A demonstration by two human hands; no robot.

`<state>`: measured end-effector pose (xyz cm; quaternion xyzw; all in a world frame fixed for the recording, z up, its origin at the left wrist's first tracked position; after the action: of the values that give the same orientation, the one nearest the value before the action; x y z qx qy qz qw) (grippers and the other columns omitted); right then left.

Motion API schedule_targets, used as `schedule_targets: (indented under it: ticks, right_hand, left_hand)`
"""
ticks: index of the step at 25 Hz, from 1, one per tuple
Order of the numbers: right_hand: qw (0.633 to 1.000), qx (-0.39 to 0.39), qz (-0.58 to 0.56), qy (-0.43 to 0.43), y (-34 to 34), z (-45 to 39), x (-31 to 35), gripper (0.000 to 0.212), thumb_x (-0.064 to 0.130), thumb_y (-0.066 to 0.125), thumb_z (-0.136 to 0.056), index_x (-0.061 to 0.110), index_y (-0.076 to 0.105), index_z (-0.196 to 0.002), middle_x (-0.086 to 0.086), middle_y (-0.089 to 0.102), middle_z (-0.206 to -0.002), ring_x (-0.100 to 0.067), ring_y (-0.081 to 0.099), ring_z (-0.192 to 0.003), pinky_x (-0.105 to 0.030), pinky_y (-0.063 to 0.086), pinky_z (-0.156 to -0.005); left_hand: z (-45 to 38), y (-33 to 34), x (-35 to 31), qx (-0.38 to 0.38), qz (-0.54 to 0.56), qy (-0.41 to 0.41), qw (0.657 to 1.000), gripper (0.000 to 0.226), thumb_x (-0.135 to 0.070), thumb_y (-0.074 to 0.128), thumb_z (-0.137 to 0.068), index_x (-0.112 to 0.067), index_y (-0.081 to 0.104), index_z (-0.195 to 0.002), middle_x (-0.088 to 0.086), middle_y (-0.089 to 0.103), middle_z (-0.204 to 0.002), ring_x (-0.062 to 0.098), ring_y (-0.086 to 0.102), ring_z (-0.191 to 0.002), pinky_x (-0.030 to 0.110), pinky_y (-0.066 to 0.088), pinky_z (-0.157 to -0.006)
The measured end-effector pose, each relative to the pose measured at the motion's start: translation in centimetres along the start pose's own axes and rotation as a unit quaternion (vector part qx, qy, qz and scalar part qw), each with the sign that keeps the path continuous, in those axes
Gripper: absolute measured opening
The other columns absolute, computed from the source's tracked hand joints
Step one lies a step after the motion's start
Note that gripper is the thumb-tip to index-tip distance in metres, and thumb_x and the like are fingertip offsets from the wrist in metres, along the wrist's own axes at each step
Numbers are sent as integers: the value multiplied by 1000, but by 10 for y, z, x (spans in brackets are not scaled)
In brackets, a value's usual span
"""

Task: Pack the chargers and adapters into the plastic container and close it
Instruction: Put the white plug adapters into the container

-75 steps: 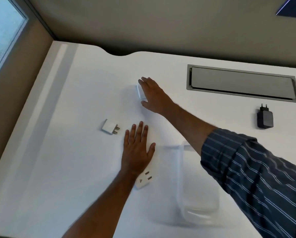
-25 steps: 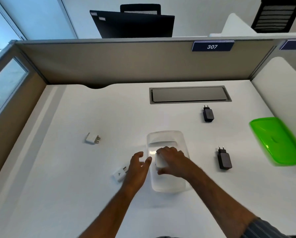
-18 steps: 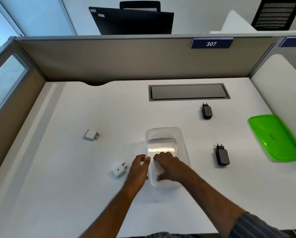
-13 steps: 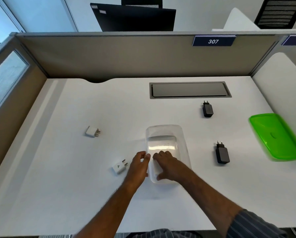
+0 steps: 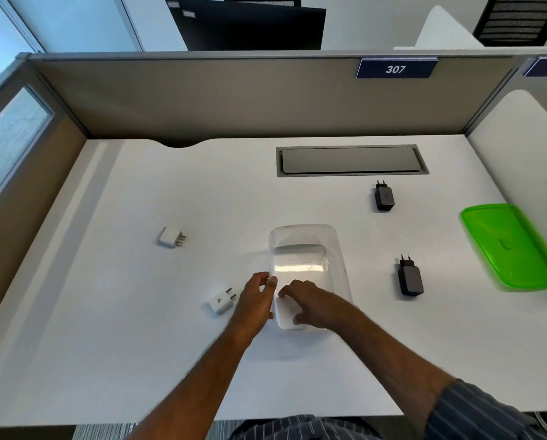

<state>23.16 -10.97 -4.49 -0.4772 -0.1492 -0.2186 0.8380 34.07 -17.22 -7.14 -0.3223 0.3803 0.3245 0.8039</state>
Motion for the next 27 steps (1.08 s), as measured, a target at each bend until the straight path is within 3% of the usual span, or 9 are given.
schedule_targets:
  ticks: [7,10,12,17,20,23,27]
  right_hand:
    - [999,-27,-30,1,-6,3,1,53,27,69,-94,20,47,-142,-3,48,-146,-23,46,-130,-37,44,-108]
    - [997,-60,-40,-8,-19,3,-1,45,27,65,-96,22,49,-139,0,50,-144,-22,45,-132,-38,43,-107]
    - [994,-101,-49,-16,-31,3,-1,38,26,63,-97,23,53,-134,3,53,-139,-20,47,-131,-37,44,-106]
    - [964,-247,-67,-71,-66,5,20,24,20,65,-93,20,61,-117,5,57,-108,-17,53,-103,-30,44,-92]
    - [942,-312,-64,-108,-80,4,44,19,20,66,-90,21,58,-107,10,49,-97,-9,48,-93,-24,40,-86]
    - [942,-303,-45,-137,-76,-6,72,19,22,66,-89,22,59,-107,9,52,-97,-10,48,-91,-30,44,-88]
    - [966,-198,10,-167,-45,-35,111,25,29,63,-92,23,62,-116,6,60,-114,-16,56,-103,-38,43,-94]
  left_hand:
    - [-3,-3,1,1,-2,13,1000,42,-43,50,-103,-25,47,-142,4,53,-147,25,59,-124,18,58,-68]
    - [-2,-20,-1,-33,-40,39,998,43,-44,52,-102,-27,47,-141,0,54,-148,19,59,-122,35,57,-96]
    - [0,-37,-2,-64,-83,80,991,43,-45,54,-101,-28,48,-140,-4,55,-146,12,57,-121,38,52,-105]
    - [2,-93,0,-173,-238,181,938,47,-36,57,-101,-20,49,-144,1,54,-147,23,47,-136,36,41,-110]
    - [-5,-122,23,-212,-322,153,910,55,-36,55,-101,-14,44,-151,9,46,-157,30,38,-147,44,32,-120]
    - [-10,-143,58,-216,-367,99,900,63,-41,47,-103,-16,30,-159,8,24,-169,31,17,-158,48,16,-127]
    - [-7,-159,87,-221,-408,68,883,71,-49,25,-101,-15,21,-162,9,12,-172,33,10,-159,56,11,-128]
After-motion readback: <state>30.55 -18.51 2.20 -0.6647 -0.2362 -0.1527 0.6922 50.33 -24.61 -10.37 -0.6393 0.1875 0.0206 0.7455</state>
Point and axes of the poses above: each hand's wrist, its own z-axis away from the middle knuckle, its own y-axis out of the palm, x = y × z, the point moved 10 cm from there along -z, towards the middle knuckle
